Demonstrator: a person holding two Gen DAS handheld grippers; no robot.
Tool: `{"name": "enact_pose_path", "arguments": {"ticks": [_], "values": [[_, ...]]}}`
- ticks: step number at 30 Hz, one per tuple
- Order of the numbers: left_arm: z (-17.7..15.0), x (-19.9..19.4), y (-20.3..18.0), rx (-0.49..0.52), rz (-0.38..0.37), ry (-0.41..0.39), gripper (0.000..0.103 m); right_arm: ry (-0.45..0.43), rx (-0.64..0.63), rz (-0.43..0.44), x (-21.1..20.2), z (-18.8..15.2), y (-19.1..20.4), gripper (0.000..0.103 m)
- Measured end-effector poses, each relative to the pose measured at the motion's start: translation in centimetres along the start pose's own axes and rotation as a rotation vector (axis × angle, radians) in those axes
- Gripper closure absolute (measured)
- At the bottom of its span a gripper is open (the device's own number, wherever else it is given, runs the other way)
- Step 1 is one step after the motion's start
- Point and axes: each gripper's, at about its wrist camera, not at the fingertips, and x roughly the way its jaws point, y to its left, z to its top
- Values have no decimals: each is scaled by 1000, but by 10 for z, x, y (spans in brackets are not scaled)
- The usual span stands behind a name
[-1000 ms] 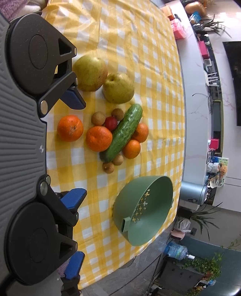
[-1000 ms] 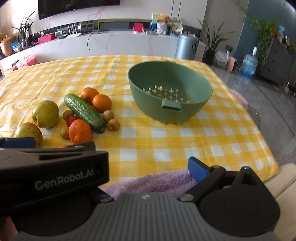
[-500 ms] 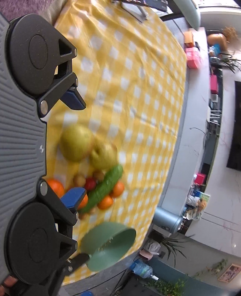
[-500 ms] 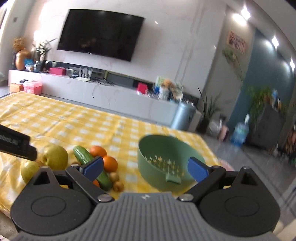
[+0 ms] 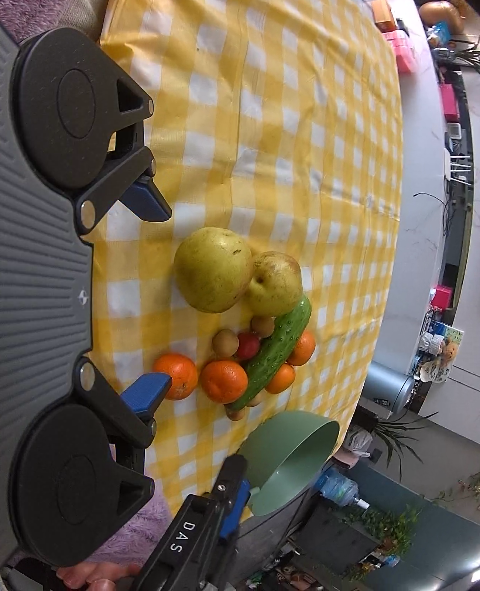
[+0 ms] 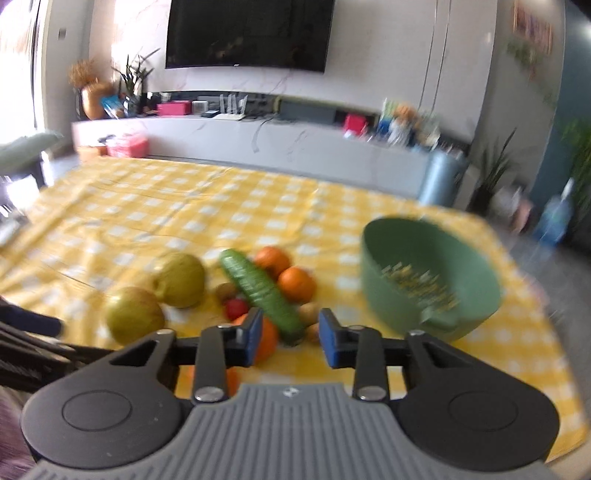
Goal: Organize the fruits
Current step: 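Grasp the large yellow-green pear with the left tool while the right tool grasps the other pear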
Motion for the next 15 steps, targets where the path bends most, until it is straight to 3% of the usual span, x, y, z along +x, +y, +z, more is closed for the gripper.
{"name": "enact_pose_path", "arguments": {"ticks": [2, 6, 9, 13, 15], "values": [[1, 2, 3, -8, -6, 6, 0, 35, -2, 12, 7, 0, 3, 88], [2, 8, 5, 14, -10, 5, 0, 131, 2, 41, 26, -3, 10, 90], [2, 13, 7, 6, 19, 13, 0, 138, 22, 105, 32, -2, 14, 86], [4, 21, 13, 0, 31, 26, 0, 171, 10, 76, 46, 0, 18, 77], [5, 23, 13, 6, 39, 15, 0, 171, 49, 102, 50, 3, 13, 71]]}}
